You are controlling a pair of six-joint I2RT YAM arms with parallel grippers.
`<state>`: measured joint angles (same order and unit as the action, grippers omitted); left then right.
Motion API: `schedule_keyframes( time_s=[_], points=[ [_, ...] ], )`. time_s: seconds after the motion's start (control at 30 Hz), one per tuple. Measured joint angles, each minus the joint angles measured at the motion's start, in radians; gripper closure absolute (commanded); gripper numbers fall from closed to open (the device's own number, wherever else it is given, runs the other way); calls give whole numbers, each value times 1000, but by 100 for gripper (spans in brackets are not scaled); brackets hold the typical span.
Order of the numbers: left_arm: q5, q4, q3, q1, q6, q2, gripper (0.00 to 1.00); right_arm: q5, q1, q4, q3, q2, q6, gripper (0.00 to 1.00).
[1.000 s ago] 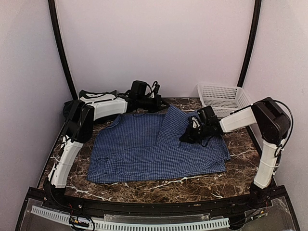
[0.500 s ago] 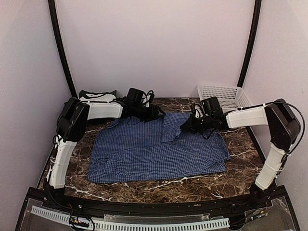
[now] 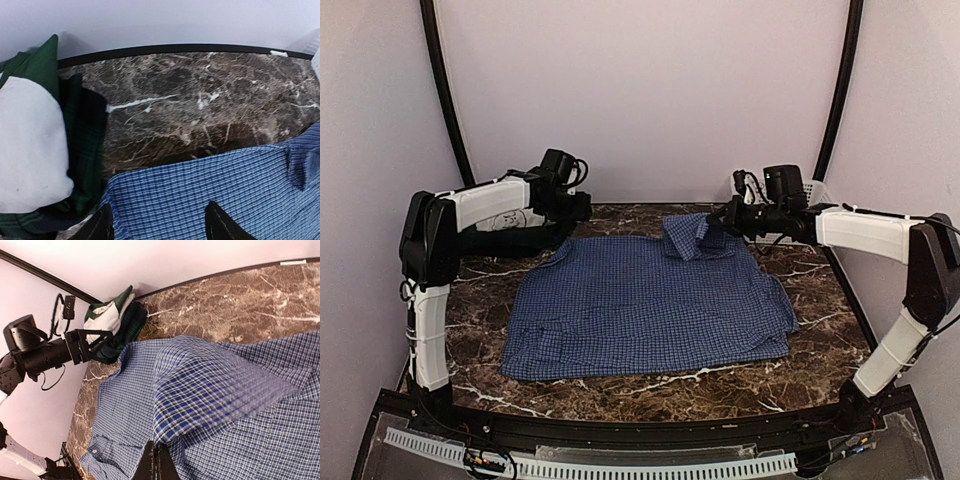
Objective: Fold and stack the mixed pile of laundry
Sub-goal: Place the 1/3-folded shirt at the center of the board.
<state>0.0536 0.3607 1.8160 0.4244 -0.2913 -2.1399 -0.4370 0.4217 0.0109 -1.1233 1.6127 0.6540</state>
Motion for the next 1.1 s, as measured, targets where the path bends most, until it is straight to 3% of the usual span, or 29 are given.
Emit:
schedule_keyframes(
  time_s=[0.4,0.63,0.73,0.9,1.03,1.1],
  points=[
    [214,278,175,18,150,-135,44,-13,-11,-22,-27,-22,-7,100],
    [285,373,278,18,170,-246,60,-12,-17,-55,-58,-71,-10,100],
    [308,405,280,17,173,-253,73,-12,-18,-66,-73,-82,-13,100],
    [341,433,287,17,185,-254,83,-12,-19,-87,-92,-87,-14,100],
    [364,445,287,17,201,-254,99,-11,-23,-104,-94,-105,-15,100],
    [371,450,287,17,206,-254,100,-12,-23,-118,-98,-121,-17,100]
  ],
)
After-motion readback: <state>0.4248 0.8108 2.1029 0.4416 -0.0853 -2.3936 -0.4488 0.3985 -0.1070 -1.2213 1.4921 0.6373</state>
